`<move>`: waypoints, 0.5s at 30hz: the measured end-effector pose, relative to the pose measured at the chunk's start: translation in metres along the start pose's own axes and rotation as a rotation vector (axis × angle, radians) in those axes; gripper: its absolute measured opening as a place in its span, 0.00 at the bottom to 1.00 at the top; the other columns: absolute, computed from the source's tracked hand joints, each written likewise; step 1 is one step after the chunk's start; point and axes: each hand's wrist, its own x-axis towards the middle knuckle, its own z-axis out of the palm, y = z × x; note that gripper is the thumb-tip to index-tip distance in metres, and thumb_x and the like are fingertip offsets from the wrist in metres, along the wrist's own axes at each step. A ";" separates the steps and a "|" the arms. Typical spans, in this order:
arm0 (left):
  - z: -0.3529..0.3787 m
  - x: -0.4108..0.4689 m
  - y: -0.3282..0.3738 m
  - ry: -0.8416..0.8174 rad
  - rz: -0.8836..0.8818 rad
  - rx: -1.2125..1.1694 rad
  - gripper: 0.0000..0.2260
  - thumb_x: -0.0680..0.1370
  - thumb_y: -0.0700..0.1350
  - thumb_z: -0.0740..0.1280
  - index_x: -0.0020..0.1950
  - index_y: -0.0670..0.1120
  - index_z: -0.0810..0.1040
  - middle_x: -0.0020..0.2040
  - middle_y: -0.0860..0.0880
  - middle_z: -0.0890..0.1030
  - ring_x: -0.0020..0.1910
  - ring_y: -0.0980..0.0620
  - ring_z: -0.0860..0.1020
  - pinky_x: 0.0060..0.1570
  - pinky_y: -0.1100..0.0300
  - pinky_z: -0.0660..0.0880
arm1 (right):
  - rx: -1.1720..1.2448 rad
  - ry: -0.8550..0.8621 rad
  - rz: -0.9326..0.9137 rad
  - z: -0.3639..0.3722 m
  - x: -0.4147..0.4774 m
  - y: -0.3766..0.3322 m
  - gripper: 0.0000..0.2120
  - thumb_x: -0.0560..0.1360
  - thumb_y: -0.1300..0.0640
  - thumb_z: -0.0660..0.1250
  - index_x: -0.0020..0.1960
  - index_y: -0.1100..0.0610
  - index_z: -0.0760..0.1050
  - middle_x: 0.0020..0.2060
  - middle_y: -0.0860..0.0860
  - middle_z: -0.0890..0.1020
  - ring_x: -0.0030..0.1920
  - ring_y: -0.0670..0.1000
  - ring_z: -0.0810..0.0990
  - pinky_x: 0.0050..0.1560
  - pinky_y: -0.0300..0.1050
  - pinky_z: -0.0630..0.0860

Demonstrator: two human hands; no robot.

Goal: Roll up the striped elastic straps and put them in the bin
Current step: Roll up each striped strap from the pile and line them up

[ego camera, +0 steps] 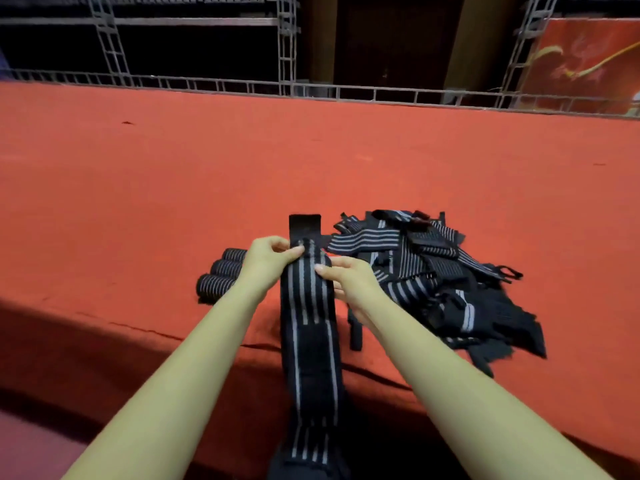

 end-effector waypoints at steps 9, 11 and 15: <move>0.021 0.033 -0.084 0.069 -0.191 0.078 0.11 0.76 0.46 0.71 0.37 0.42 0.82 0.37 0.48 0.82 0.38 0.52 0.77 0.39 0.59 0.69 | -0.310 0.108 0.011 0.011 0.074 0.060 0.08 0.76 0.60 0.69 0.43 0.65 0.80 0.33 0.50 0.80 0.34 0.45 0.77 0.39 0.42 0.73; 0.027 0.044 -0.087 0.101 -0.183 0.111 0.14 0.76 0.47 0.70 0.37 0.37 0.82 0.36 0.46 0.80 0.37 0.51 0.75 0.38 0.57 0.68 | -0.435 0.142 -0.035 0.012 0.089 0.061 0.09 0.76 0.59 0.69 0.44 0.66 0.80 0.38 0.56 0.82 0.41 0.49 0.78 0.47 0.48 0.74; 0.042 0.066 -0.089 0.169 -0.142 0.186 0.13 0.77 0.47 0.69 0.40 0.37 0.79 0.39 0.47 0.79 0.40 0.50 0.75 0.37 0.60 0.62 | -0.554 0.190 -0.050 0.009 0.122 0.063 0.08 0.76 0.57 0.69 0.48 0.62 0.80 0.44 0.53 0.82 0.47 0.51 0.78 0.46 0.42 0.70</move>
